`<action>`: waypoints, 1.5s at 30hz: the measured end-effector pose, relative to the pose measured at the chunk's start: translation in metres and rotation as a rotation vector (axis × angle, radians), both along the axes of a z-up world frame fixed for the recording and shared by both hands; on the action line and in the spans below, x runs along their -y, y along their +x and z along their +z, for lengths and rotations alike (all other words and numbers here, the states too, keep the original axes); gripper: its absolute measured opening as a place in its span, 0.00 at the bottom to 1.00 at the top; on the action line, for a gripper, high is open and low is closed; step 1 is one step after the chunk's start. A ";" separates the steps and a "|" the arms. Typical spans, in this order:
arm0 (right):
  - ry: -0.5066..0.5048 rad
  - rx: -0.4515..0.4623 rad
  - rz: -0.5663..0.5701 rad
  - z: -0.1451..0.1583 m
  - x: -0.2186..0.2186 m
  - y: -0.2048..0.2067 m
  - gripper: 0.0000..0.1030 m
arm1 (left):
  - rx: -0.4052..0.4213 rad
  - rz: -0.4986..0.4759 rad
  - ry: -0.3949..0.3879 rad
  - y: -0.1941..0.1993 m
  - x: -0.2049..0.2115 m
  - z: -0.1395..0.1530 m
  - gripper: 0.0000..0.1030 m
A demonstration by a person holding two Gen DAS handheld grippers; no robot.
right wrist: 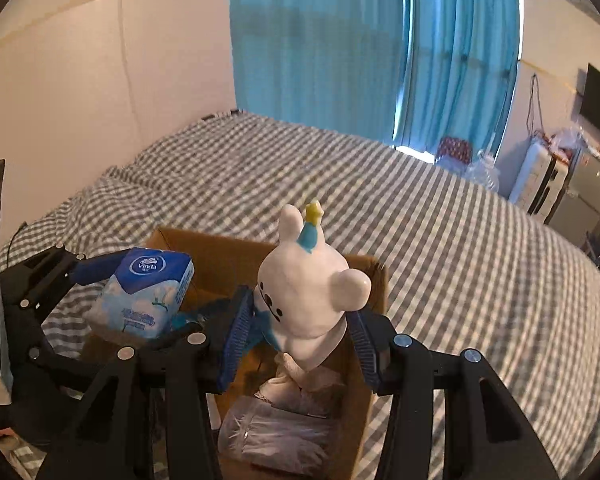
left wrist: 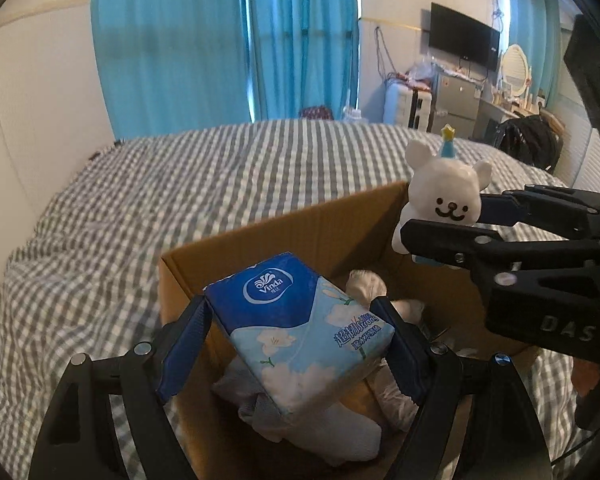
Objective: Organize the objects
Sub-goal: 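Lower tissue pack and bear plush into the box and open both grippers, then grasp the white tube with the left gripper while the right gripper grasps the green hanger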
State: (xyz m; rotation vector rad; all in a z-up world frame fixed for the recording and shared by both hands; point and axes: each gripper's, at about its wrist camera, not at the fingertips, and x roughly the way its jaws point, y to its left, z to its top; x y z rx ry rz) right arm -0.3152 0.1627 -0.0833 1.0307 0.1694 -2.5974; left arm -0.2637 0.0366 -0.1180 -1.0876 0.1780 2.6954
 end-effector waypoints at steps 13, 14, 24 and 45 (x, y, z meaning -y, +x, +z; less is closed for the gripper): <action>-0.090 -0.060 -0.049 0.026 -0.025 0.030 0.78 | -0.023 0.050 0.037 0.024 0.005 0.035 0.96; -0.092 -0.070 -0.054 0.032 -0.029 0.035 0.79 | -0.033 0.057 0.047 0.030 0.006 0.044 0.96; -0.037 -0.185 -0.116 0.110 -0.058 0.127 0.87 | -0.177 0.077 0.069 0.106 0.020 0.113 1.00; 0.101 -0.076 -0.204 -0.008 -0.055 0.239 0.90 | -0.095 0.048 0.017 0.195 0.005 -0.016 1.00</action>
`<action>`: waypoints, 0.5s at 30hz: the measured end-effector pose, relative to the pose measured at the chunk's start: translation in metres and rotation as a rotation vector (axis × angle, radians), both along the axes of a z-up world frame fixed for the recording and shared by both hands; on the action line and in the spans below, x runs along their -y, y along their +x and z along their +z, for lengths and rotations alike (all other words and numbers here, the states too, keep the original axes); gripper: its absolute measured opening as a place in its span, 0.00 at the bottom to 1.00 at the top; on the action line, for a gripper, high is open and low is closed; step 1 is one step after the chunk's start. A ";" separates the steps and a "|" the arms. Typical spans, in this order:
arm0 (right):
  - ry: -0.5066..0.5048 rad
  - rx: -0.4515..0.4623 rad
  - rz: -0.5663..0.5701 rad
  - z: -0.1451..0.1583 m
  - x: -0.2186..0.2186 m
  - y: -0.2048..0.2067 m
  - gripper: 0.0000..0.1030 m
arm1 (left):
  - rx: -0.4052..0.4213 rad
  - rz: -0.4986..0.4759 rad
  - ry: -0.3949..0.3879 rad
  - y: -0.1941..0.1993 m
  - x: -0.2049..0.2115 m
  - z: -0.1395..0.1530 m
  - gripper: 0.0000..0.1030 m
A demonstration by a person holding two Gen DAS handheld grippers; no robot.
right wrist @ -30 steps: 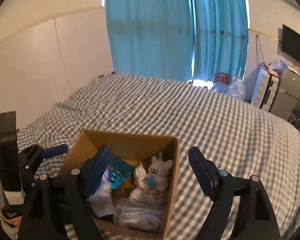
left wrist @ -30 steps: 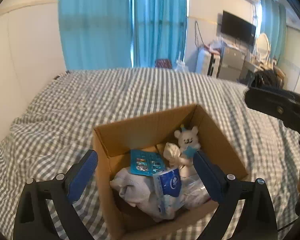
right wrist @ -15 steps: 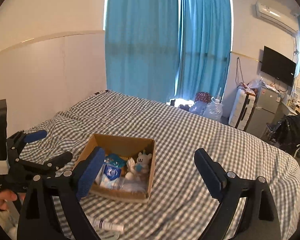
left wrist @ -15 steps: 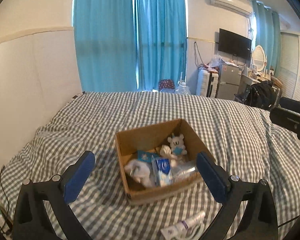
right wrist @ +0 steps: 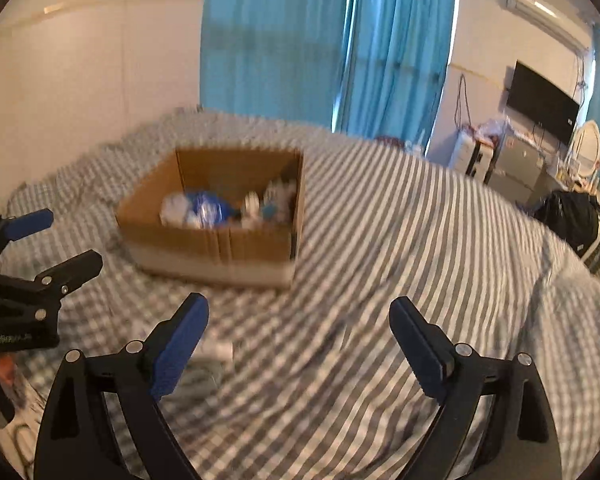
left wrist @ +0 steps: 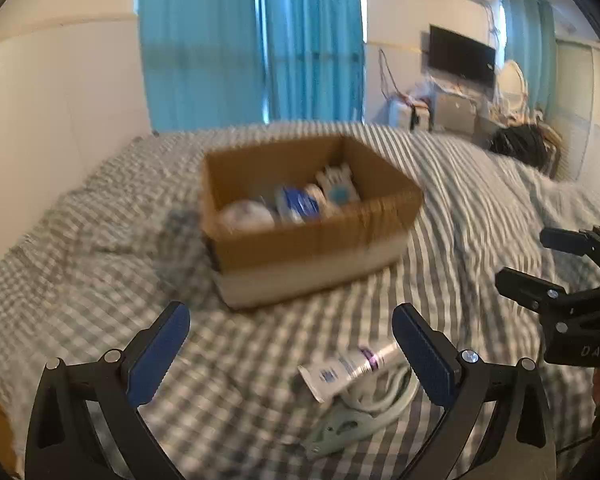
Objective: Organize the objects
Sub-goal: 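Grasp the white tube with the left gripper while the right gripper grasps the green hanger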
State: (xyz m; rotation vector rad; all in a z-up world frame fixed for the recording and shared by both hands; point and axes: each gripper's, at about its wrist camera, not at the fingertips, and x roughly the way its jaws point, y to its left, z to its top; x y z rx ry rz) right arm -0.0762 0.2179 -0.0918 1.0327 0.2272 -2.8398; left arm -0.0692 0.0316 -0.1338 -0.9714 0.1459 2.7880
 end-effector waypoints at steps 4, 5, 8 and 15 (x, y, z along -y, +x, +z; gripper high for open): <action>-0.007 0.088 -0.020 -0.045 -0.004 -0.005 0.90 | 0.043 -0.049 -0.045 -0.009 -0.016 -0.032 1.00; -0.010 0.103 -0.026 -0.051 -0.007 -0.007 0.90 | 0.059 -0.066 -0.061 -0.013 -0.021 -0.040 1.00; -0.025 0.134 -0.047 -0.067 -0.015 -0.011 0.90 | 0.084 -0.108 -0.088 -0.020 -0.034 -0.054 1.00; -0.094 0.154 -0.136 -0.082 -0.035 -0.017 0.90 | 0.146 -0.279 -0.074 -0.032 -0.060 -0.079 0.94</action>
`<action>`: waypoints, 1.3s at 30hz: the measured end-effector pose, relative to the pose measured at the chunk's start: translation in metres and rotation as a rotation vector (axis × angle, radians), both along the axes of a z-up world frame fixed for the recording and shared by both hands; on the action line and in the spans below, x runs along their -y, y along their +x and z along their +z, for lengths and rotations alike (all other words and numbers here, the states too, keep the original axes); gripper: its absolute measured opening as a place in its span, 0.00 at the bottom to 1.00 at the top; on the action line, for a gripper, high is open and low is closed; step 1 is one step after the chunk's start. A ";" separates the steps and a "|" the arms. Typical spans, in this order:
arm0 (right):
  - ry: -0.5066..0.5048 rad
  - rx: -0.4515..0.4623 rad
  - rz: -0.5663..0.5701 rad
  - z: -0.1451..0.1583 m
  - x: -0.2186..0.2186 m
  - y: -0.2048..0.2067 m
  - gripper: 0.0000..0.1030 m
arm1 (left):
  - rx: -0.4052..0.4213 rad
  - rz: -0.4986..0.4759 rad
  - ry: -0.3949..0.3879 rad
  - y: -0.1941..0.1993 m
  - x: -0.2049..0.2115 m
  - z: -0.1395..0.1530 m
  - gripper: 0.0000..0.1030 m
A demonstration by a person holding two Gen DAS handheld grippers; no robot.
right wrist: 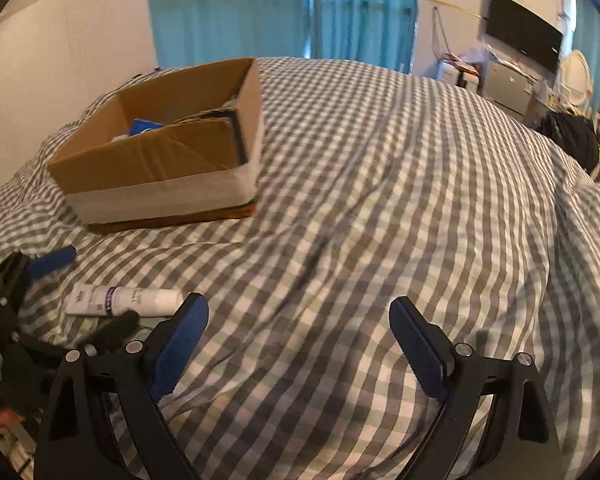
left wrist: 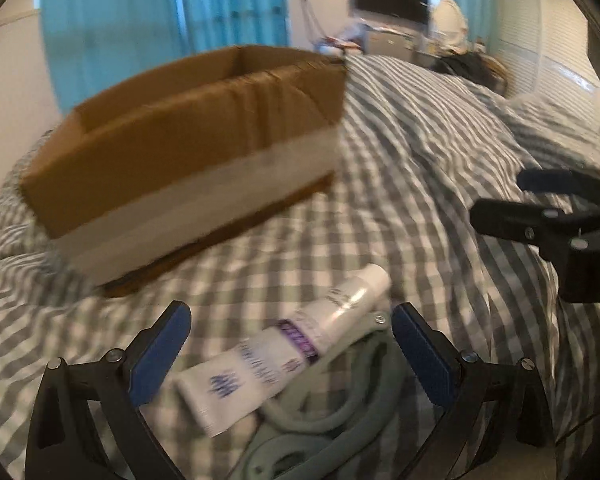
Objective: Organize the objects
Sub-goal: 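Grasp the white tube with the left gripper while the right gripper grasps the green hanger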
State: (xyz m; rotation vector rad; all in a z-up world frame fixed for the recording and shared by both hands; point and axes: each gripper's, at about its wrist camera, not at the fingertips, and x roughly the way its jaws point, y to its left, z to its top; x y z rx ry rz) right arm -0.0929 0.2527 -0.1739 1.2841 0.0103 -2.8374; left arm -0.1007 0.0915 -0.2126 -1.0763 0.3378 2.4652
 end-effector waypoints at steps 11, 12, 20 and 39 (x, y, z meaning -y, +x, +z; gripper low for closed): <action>0.032 0.015 -0.009 -0.002 0.009 0.001 0.90 | 0.035 -0.014 0.064 0.015 0.023 0.017 0.23; 0.033 0.015 -0.007 -0.001 0.012 0.003 0.90 | 0.036 0.006 0.064 0.014 0.027 0.019 0.23; -0.008 0.074 0.098 -0.008 0.059 0.014 0.89 | 0.007 0.183 0.043 0.020 0.077 0.038 0.23; -0.132 0.266 0.175 -0.060 0.121 -0.022 0.88 | 0.052 0.254 0.112 0.016 0.106 0.030 0.23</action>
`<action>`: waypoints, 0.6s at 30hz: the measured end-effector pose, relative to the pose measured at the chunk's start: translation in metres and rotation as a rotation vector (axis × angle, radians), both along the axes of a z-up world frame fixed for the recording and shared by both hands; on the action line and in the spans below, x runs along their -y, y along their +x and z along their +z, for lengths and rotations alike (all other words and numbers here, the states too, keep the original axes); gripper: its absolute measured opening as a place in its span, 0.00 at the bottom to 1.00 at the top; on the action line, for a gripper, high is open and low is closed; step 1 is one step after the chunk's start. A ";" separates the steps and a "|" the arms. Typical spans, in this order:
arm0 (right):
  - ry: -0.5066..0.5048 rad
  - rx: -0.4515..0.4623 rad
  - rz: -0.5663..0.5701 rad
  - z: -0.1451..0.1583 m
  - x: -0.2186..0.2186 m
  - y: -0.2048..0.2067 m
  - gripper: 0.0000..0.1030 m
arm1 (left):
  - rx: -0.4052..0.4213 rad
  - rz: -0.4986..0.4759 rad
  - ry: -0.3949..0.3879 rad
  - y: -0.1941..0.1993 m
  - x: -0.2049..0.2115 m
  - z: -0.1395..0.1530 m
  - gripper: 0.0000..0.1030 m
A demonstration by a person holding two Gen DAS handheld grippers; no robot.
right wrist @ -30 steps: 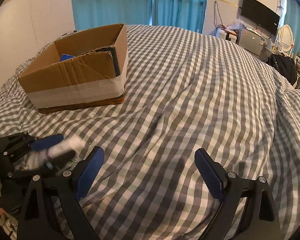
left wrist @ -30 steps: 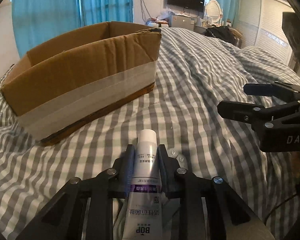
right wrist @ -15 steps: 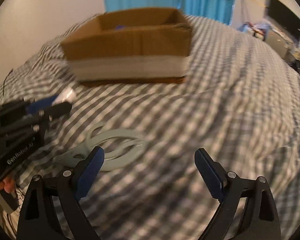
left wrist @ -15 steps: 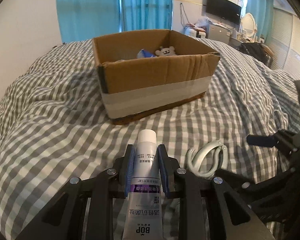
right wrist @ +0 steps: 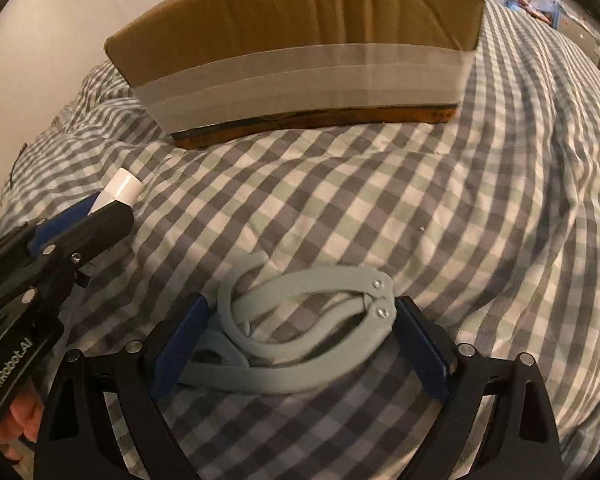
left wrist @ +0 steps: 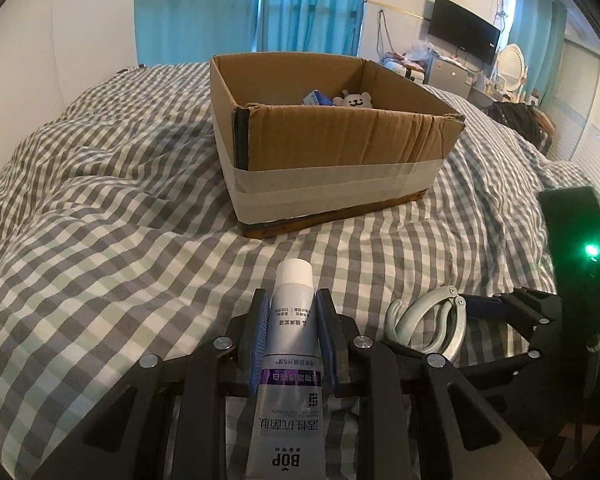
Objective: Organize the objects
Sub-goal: 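Grasp the white tube with the left gripper while the right gripper grasps the green hanger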
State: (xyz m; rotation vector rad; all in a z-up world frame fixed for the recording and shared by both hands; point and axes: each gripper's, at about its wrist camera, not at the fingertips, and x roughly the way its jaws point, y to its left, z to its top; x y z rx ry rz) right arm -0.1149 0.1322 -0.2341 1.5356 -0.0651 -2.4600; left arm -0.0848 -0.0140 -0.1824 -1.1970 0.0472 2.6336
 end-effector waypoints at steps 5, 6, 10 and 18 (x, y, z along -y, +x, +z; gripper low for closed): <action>0.020 -0.058 0.004 0.010 0.003 0.012 0.79 | -0.011 -0.003 -0.015 0.005 -0.002 0.003 0.23; 0.021 -0.068 0.000 0.012 0.001 0.016 0.79 | -0.013 -0.004 -0.017 0.006 -0.003 0.004 0.23; 0.048 -0.114 -0.003 0.024 -0.004 0.033 0.79 | -0.020 -0.007 -0.013 0.013 -0.005 0.010 0.23; 0.047 -0.212 -0.027 0.069 -0.030 0.059 0.79 | -0.086 -0.041 0.009 0.030 -0.019 0.043 0.23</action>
